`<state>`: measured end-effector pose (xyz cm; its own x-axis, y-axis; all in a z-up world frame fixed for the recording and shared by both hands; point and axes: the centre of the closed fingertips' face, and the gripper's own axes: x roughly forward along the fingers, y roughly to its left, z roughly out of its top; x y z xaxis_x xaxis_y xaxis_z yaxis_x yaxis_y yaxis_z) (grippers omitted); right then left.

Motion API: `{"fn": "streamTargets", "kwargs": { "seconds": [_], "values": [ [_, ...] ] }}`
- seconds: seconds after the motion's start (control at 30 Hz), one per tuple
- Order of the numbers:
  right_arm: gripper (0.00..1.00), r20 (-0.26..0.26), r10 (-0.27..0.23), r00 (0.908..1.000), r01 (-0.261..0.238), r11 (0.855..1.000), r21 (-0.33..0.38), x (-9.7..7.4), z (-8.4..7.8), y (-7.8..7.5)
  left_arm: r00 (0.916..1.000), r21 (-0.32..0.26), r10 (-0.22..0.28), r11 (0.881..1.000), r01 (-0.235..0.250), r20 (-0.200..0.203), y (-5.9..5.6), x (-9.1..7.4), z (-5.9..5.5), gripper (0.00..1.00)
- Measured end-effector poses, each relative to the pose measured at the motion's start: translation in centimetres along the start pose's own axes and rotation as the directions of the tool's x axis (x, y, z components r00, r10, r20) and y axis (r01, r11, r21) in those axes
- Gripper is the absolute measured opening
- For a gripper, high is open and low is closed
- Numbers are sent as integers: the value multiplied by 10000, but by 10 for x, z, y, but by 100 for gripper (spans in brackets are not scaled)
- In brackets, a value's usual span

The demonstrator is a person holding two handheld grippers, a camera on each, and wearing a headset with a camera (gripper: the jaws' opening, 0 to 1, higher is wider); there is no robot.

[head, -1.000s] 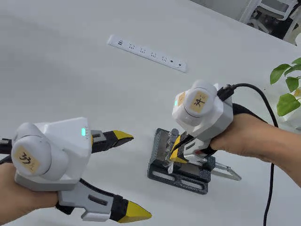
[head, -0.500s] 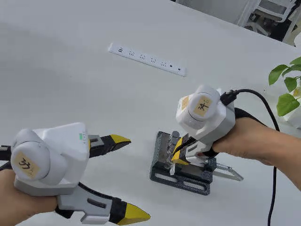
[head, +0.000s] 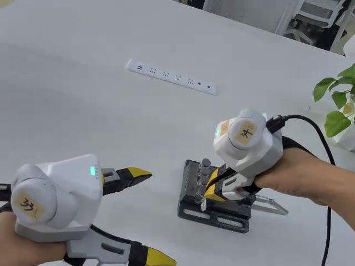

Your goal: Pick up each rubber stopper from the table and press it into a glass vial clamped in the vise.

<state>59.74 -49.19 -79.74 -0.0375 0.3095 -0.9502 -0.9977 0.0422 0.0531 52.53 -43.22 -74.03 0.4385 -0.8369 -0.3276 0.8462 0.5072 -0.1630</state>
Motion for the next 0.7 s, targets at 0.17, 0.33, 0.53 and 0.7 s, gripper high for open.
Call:
{"fn": "streamTargets", "kwargs": {
  "seconds": [0.17,0.33,0.53,0.7],
  "values": [
    [5,360,-264,9990,253,9992,310,-7,-4,0,10000,44,6,10000,-6,-89,0,0,-1,86],
    [6,887,-413,9952,342,9962,798,-14,-8,0,9999,100,31,9999,-29,-169,0,0,-2,86],
    [9,1468,-782,9861,602,9905,1235,-27,-13,1,9995,155,75,9999,-70,-311,1,-1,-7,87],
    [13,1888,-1071,9762,769,9840,1608,-32,-23,4,9991,213,158,9997,-150,-384,2,-2,-8,89]
  ]
}}
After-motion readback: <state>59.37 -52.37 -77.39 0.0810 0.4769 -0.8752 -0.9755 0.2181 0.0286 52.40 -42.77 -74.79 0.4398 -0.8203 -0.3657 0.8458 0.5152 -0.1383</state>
